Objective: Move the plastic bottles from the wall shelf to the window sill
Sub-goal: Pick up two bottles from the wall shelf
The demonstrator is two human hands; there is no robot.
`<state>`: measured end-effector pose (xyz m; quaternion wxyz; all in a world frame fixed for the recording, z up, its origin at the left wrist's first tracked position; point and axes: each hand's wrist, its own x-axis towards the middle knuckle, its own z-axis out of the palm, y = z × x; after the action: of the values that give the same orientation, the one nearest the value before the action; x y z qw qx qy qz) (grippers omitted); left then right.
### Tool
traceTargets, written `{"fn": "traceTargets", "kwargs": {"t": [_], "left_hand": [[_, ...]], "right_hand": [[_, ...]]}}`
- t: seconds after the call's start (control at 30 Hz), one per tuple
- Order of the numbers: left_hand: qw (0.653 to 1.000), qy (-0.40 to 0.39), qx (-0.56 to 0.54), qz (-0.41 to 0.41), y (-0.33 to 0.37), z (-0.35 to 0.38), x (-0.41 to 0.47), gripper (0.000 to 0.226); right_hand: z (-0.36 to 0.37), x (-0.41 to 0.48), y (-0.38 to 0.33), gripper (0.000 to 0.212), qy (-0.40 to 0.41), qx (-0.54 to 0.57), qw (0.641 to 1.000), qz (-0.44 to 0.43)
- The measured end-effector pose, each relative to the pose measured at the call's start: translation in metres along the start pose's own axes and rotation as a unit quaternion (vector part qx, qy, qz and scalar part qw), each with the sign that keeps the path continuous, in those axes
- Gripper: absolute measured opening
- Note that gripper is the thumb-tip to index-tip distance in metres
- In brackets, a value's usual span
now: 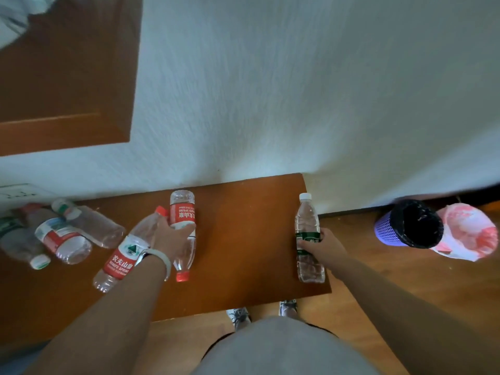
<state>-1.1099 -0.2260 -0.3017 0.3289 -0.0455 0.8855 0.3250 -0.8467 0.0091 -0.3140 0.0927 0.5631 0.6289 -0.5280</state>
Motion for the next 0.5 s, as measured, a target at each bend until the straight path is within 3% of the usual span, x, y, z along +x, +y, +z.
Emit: {"fn": "traceTargets", "kwargs": {"t": [0.3, 0.5], "left_hand": [[1.0, -0.004, -0.026, 0.001, 0.001, 0.003, 0.002, 0.039], [0.997, -0.006, -0.08, 0.0, 0.003, 0.02, -0.02, 0.048]], "right_hand": [[0.012, 0.01, 0.009, 0.046, 0.008, -0.007, 1.0, -0.012], [0.009, 0.005, 0.001, 0.04, -0.005, 0.015, 0.999, -0.044]]}}
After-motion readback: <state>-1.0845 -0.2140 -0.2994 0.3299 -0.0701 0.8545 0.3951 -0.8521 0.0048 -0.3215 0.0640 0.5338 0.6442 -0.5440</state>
